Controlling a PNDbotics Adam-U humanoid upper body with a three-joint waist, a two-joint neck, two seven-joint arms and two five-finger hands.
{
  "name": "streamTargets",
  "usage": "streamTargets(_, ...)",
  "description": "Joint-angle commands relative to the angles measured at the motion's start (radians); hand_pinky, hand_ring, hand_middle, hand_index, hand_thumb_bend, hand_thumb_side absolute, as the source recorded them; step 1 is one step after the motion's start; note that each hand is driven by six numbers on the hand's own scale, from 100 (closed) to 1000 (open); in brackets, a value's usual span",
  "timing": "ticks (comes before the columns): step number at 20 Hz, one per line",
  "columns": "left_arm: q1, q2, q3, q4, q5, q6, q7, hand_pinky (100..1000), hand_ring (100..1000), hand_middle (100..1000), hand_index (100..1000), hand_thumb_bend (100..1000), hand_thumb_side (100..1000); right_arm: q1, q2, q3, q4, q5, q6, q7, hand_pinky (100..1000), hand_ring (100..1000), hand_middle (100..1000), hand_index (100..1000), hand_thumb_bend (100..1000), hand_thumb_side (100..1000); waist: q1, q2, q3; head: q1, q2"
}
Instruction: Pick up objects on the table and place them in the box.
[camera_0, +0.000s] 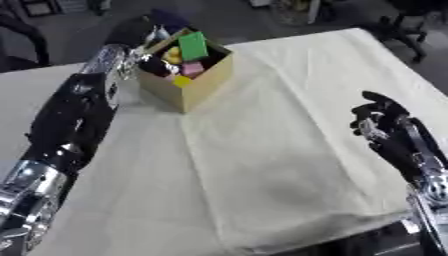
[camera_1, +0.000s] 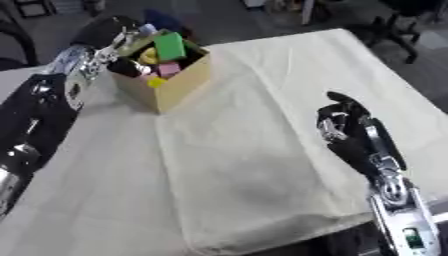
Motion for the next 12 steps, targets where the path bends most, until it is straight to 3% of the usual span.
streamTargets(1, -0.005, 0.065, 0.017, -0.069, 0.099, -0.008, 0.022, 760, 764, 772, 897, 460, 748, -0.014, -0.005, -0.009, -0.013, -0.005, -0.001, -0.005, 586, 603, 660, 893, 100, 538, -0.01, -0.008, 0.007, -0.004, -0.003)
streamTargets(2, 0.008, 0.084, 0.019, -0.101, 0.151, -0.01, 0.031, 755, 756, 760, 889, 424, 726, -0.013, -0.005, -0.01, -0.013, -0.004, -0.001, -0.006, 586, 603, 660, 893, 100, 537, -0.01, -0.008, 0.011, -0.004, -0.003)
streamTargets(3, 0.025, 0.104, 0.025, -0.139, 0.215, -0.009, 0.043, 735, 725, 710, 850, 234, 605, -0.012, -0.005, -0.011, -0.014, -0.004, -0.001, -0.007, 586, 603, 659, 893, 100, 538, -0.01, -0.009, 0.017, -0.004, -0.003)
streamTargets(4, 0.049, 0.129, 0.029, -0.19, 0.303, -0.011, 0.059, 734, 722, 702, 842, 187, 570, -0.012, -0.005, -0.013, -0.014, -0.004, -0.002, -0.008, 586, 602, 659, 892, 100, 538, -0.009, -0.01, 0.023, -0.002, -0.003)
streamTargets(5, 0.079, 0.157, 0.03, -0.254, 0.398, -0.019, 0.08, 725, 708, 667, 802, 100, 447, -0.011, -0.005, -0.014, -0.015, -0.005, -0.002, -0.01, 586, 603, 660, 893, 100, 539, -0.008, -0.011, 0.031, 0.0, -0.003)
streamTargets(9, 0.281, 0.282, 0.032, -0.564, 0.764, -0.065, 0.167, 714, 700, 650, 775, 100, 450, -0.012, -0.006, -0.019, -0.019, -0.005, -0.002, -0.015, 585, 602, 660, 897, 100, 541, -0.004, -0.009, 0.054, 0.018, -0.003)
streamTargets(12, 0.446, 0.332, 0.061, -0.765, 0.91, -0.074, 0.201, 716, 702, 650, 772, 100, 466, -0.013, -0.008, -0.023, -0.021, -0.005, -0.001, -0.021, 585, 602, 660, 899, 100, 540, -0.002, -0.006, 0.073, 0.037, -0.003)
